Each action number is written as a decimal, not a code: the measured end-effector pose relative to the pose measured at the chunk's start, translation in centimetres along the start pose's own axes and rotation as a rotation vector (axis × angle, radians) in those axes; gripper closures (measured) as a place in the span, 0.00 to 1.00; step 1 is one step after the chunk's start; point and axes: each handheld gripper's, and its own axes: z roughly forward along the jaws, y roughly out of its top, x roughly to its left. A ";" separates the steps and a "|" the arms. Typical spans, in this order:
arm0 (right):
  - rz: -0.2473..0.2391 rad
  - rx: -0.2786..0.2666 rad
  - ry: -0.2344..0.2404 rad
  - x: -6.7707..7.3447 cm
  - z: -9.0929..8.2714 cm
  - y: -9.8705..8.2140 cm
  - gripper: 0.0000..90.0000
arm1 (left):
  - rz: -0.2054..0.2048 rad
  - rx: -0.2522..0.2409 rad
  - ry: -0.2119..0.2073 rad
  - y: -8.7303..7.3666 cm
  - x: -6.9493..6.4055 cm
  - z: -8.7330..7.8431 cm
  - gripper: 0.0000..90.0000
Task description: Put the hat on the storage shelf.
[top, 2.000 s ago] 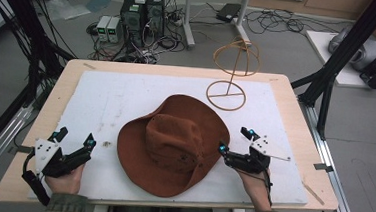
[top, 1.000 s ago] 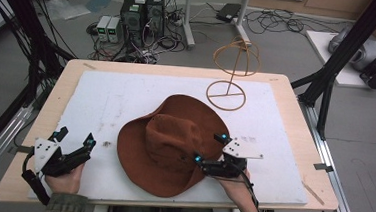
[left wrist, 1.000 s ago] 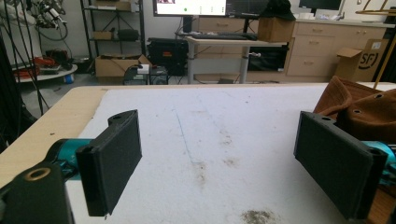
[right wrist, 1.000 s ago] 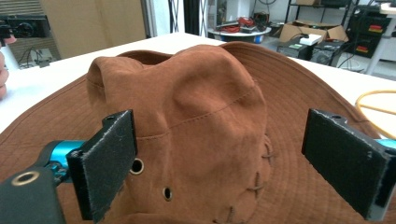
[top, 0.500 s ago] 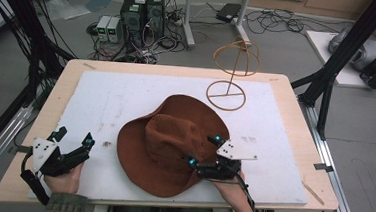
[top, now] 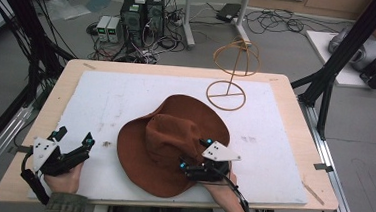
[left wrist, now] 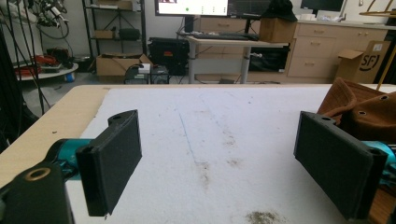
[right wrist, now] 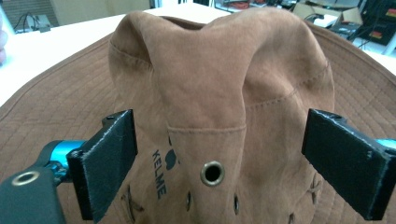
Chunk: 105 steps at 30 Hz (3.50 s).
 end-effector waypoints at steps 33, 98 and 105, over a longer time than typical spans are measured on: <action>-0.014 0.040 0.021 0.4 -0.2 0.4 0.97 | 0.008 -0.020 0.005 -0.1 0.0 0.0 0.19; -0.143 -0.348 -0.118 1.2 -4.1 2.6 0.97 | 0.023 0.008 0.005 -0.1 0.0 0.3 0.18; -0.197 -0.404 -0.157 1.4 -4.9 3.2 0.97 | 0.015 0.008 -0.005 -0.1 0.0 0.3 0.18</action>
